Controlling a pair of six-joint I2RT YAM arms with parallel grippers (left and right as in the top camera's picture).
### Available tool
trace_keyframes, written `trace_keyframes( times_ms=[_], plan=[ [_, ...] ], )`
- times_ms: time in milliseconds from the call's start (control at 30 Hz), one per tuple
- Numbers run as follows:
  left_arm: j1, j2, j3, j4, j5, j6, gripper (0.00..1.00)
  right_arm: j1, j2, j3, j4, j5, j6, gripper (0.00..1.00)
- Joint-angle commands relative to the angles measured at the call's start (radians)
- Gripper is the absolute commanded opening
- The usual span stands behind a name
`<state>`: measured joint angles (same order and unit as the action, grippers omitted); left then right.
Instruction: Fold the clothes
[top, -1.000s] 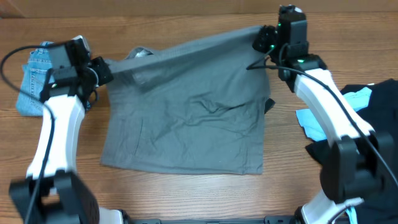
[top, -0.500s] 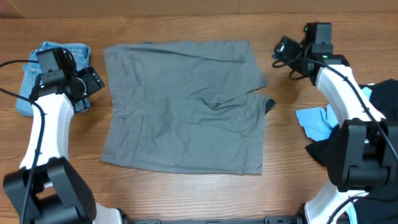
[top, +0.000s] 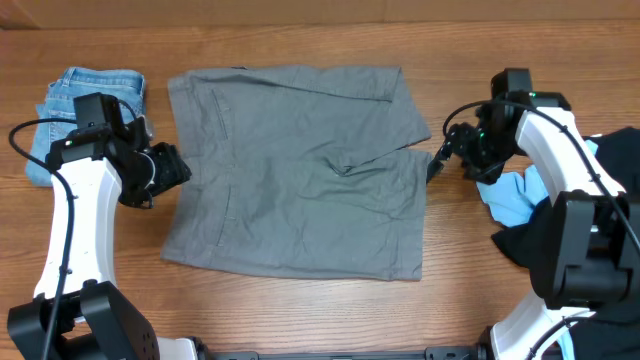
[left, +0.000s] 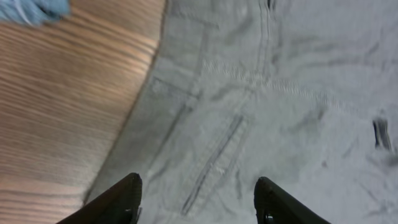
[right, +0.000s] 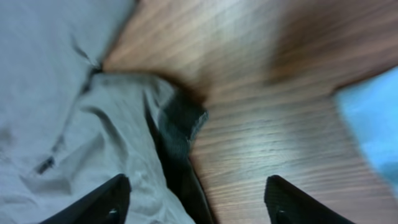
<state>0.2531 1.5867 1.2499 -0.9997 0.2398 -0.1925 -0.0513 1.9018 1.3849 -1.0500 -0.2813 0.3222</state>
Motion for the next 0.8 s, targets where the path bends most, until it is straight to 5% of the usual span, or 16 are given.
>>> trace_keyframes(
  times_ms=[0, 167, 267, 300, 367, 500, 600, 700, 767],
  plan=[
    [-0.021, -0.002, -0.042, -0.011, 0.015, 0.04, 0.62, 0.053, -0.028, -0.1, 0.05, -0.075, -0.032, 0.75],
    [-0.026, -0.002, -0.159, 0.026, -0.004, 0.04, 0.62, 0.126, -0.028, -0.212, 0.08, -0.081, -0.035, 0.72],
    [-0.025, -0.002, -0.253, 0.097, -0.008, 0.04, 0.61, 0.151, -0.028, -0.264, 0.099, -0.073, -0.034, 0.48],
    [-0.025, -0.002, -0.287, 0.127, -0.008, 0.039, 0.58, 0.153, -0.028, -0.276, 0.096, -0.055, -0.029, 0.31],
    [-0.025, -0.002, -0.376, 0.211, -0.013, 0.038, 0.45, 0.15, -0.028, -0.301, 0.045, 0.054, 0.032, 0.18],
    [-0.025, -0.002, -0.471, 0.333, -0.034, 0.021, 0.25, 0.148, -0.028, -0.306, -0.061, 0.113, 0.037, 0.18],
    [-0.026, -0.002, -0.518, 0.401, -0.034, 0.009, 0.22, 0.151, -0.028, -0.306, -0.124, 0.142, 0.033, 0.24],
    [-0.025, -0.002, -0.556, 0.409, -0.038, -0.001, 0.14, 0.151, -0.028, -0.306, -0.138, 0.205, 0.048, 0.48],
    [-0.025, -0.002, -0.57, 0.387, -0.049, -0.015, 0.08, 0.141, -0.037, -0.304, -0.119, 0.206, 0.053, 0.53]
  ],
)
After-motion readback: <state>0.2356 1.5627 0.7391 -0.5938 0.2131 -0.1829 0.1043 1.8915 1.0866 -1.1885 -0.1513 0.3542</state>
